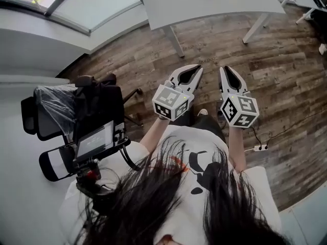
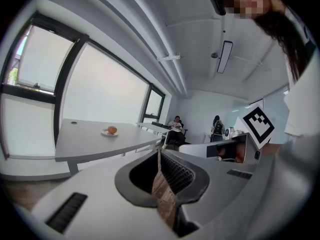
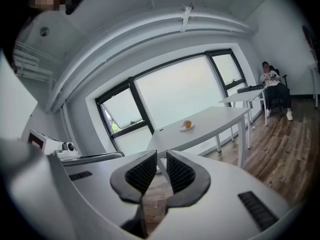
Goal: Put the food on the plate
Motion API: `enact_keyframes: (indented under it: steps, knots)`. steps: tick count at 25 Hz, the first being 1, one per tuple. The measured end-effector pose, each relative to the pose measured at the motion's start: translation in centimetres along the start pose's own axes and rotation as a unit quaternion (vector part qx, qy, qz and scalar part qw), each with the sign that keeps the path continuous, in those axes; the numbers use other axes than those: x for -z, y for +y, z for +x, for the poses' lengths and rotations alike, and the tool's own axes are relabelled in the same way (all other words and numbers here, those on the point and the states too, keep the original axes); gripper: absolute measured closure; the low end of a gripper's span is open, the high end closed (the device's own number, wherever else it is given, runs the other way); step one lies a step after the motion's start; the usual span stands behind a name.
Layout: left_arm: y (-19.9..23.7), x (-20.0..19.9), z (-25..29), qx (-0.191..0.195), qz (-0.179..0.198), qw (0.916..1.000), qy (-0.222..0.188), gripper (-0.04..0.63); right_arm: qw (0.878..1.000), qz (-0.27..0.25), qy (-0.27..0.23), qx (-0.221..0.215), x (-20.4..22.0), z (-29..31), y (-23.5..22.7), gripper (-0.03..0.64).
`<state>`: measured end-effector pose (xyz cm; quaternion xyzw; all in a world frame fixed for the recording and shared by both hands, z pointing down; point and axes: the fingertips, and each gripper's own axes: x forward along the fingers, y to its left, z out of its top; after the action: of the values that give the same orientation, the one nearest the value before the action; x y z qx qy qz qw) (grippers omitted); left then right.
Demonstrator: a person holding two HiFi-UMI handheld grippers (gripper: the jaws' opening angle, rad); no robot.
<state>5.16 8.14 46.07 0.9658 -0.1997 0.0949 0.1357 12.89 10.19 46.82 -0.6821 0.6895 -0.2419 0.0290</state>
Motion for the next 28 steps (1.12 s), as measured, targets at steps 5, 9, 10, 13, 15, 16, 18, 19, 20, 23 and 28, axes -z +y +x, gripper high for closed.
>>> enact_keyframes:
  steps: [5,9,10,13,15,16,18,19,20,23,28]
  knots:
    - [-0.8,0.3,-3.1,-0.024,0.006,0.9997,0.002,0.59,1.0,0.017,0.002,-0.024,1.5,-1.2,1.8,0.549]
    - [-0.7,0.6,-4.4,-0.027,0.009,0.9996,0.006,0.589,0.999,0.019,0.0,-0.031,2.0,-1.7,3.3,0.549]
    - [-0.9,0.6,-4.4,-0.025,0.009,0.9996,0.006,0.589,0.999,0.019,0.0,-0.03,2.1,-1.9,3.4,0.549]
    - [-1.6,0.8,-4.5,-0.013,0.011,0.9998,0.009,0.589,1.0,0.019,-0.002,-0.024,2.2,-2.5,3.4,0.549]
    - [-2.2,1.0,-4.8,-0.004,0.014,0.9998,0.011,0.59,1.0,0.02,-0.006,-0.019,2.2,-2.9,3.5,0.549]
    - [-2.4,1.0,-5.0,0.001,0.016,0.9998,0.012,0.589,1.0,0.021,-0.008,-0.017,2.3,-3.1,3.7,0.549]
    - [-2.7,1.0,-5.6,0.011,0.019,0.9997,0.011,0.591,1.0,0.021,-0.01,-0.012,2.5,-3.5,4.3,0.549]
    - [-2.7,0.9,-5.9,0.015,0.021,0.9996,0.01,0.589,1.0,0.021,-0.011,-0.01,2.7,-3.5,4.6,0.549]
    - [-2.6,0.9,-6.4,0.018,0.021,0.9996,0.008,0.589,1.0,0.021,-0.012,-0.008,2.8,-3.6,5.1,0.549]
    - [-2.0,1.0,-8.6,0.024,0.021,0.9995,0.006,0.59,1.0,0.021,-0.013,-0.001,3.6,-3.9,7.3,0.549]
    - [0.0,1.1,-15.5,0.033,0.022,0.9992,-0.01,0.589,1.0,0.009,-0.019,0.007,5.5,-4.8,14.3,0.551]
